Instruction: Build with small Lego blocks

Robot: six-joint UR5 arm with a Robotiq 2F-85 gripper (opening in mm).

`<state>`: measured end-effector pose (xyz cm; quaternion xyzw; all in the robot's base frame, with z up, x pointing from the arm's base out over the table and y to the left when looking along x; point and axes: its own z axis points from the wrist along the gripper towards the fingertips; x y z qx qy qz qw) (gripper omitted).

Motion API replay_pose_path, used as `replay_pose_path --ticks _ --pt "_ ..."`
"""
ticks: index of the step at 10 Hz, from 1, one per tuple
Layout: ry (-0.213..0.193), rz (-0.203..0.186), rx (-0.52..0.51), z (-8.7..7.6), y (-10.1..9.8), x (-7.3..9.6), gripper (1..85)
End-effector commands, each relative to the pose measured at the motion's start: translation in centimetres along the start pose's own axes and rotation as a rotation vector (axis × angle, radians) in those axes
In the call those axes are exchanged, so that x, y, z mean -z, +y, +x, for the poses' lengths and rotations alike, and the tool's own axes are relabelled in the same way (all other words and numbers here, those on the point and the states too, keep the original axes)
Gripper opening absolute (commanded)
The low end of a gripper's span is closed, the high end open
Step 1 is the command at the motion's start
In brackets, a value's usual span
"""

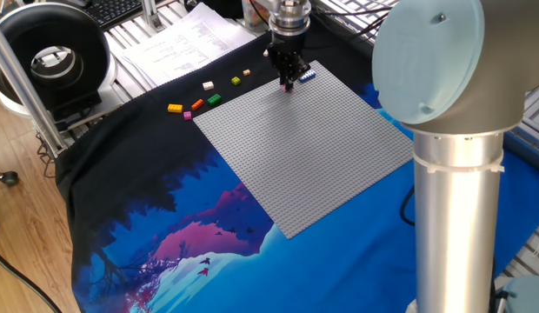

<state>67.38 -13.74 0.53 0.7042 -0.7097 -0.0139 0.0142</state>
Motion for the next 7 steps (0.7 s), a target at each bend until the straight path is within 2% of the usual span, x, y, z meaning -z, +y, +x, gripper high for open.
replay_pose_path --ticks 1,3,5,7 --pt "0.023 0.014 0.011 0.5 -0.6 0.8 18.3" --pt "0.02 0.01 0.006 0.2 -0.6 0.8 18.0" --pt "-0.028 0.003 -0.003 -0.1 -0.3 -0.3 18.3" --pt "-0.028 0.006 0.0 0.4 -0.2 -0.8 18.3"
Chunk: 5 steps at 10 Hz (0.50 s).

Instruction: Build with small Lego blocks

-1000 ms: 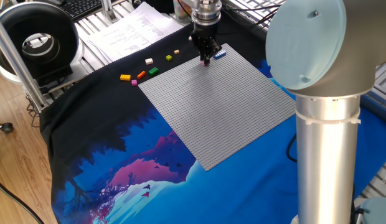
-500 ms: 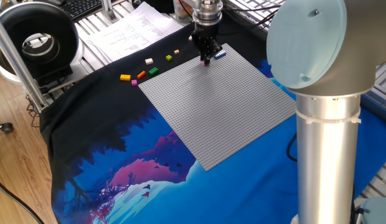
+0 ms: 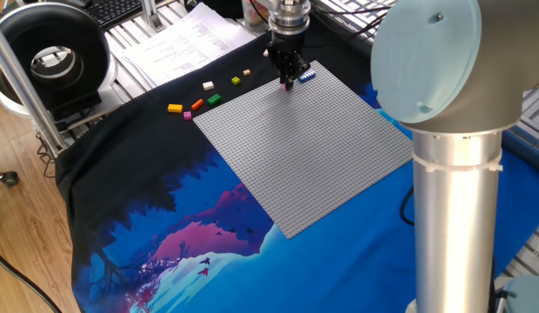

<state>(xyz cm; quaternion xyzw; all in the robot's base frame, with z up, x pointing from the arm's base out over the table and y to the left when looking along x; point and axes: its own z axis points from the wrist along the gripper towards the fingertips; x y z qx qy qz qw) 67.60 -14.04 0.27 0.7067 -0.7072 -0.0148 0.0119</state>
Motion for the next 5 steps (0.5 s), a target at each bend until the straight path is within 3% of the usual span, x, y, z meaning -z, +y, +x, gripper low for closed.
replay_pose_path --ticks 1,3,5 --pt "0.0 0.009 -0.005 0.5 0.0 -0.1 18.3" --pt "0.077 0.012 0.014 1.2 -0.7 1.8 18.0" --pt "0.098 -0.006 -0.001 0.8 -0.5 2.4 17.7"
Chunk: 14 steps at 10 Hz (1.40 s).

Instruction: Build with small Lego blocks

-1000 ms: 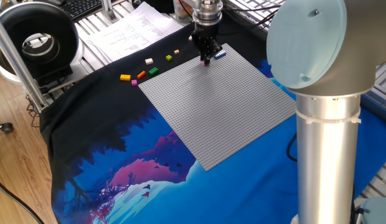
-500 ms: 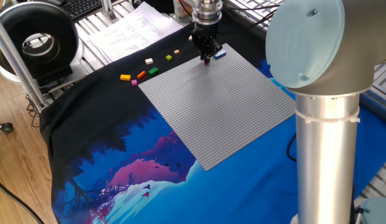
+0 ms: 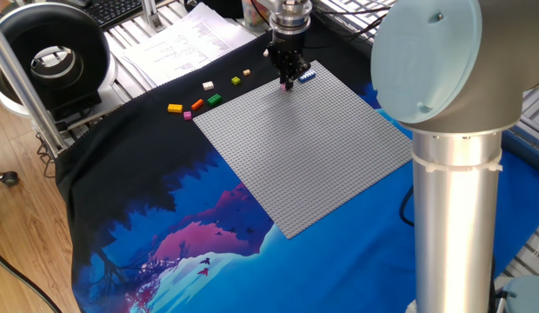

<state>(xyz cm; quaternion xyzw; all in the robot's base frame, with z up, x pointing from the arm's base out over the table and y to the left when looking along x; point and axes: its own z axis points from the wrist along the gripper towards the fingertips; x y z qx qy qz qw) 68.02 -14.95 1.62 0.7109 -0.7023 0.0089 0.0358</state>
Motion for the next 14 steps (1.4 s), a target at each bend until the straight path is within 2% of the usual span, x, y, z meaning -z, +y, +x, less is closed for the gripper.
replay_pose_path --ticks 1,2,3,4,7,12,14 --pt "-0.011 -0.011 -0.031 -0.4 0.2 0.3 18.0" --pt "-0.051 -0.016 -0.064 -0.5 0.6 -0.3 18.0" --pt "-0.087 -0.006 -0.117 -0.6 0.5 -0.6 18.0" --pt "-0.099 0.01 -0.16 -0.5 0.1 -0.6 18.0" --pt "-0.083 0.028 -0.2 0.3 -0.3 -0.5 18.0" --pt "-0.086 0.029 -0.21 0.2 -0.4 -0.6 17.7" --pt "-0.108 0.03 -0.204 -0.4 -0.5 -0.6 17.7"
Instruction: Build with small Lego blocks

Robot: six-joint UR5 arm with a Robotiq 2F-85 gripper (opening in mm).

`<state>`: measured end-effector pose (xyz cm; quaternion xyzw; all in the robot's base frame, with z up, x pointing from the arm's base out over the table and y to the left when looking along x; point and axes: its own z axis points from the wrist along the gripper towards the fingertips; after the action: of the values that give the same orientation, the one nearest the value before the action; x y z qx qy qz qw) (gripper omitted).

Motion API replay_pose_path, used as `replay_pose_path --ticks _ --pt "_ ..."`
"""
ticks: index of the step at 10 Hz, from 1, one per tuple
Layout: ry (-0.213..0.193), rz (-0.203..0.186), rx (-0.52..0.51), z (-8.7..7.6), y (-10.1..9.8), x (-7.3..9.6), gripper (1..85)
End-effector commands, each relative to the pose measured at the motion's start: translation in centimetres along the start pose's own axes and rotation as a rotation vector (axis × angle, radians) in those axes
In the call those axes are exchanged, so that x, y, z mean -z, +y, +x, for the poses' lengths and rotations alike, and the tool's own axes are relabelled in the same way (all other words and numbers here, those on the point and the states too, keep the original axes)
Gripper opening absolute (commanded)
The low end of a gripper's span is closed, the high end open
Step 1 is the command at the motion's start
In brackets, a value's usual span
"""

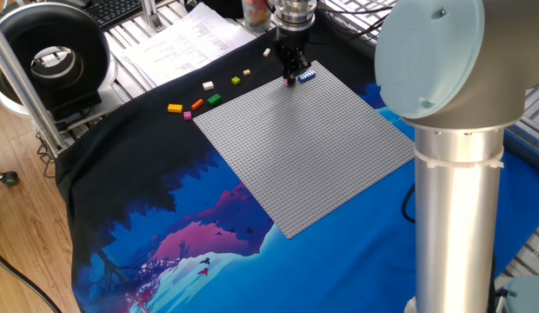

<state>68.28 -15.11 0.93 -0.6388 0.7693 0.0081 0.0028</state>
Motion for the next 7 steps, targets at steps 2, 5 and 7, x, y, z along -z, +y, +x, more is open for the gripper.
replay_pose_path --ticks 2,5,7 --pt "-0.01 0.008 0.023 -0.3 -0.3 0.1 17.7" --pt "0.021 0.015 0.083 0.5 -0.4 0.1 17.7" --pt "0.02 0.011 0.087 0.6 -0.3 0.1 17.7"
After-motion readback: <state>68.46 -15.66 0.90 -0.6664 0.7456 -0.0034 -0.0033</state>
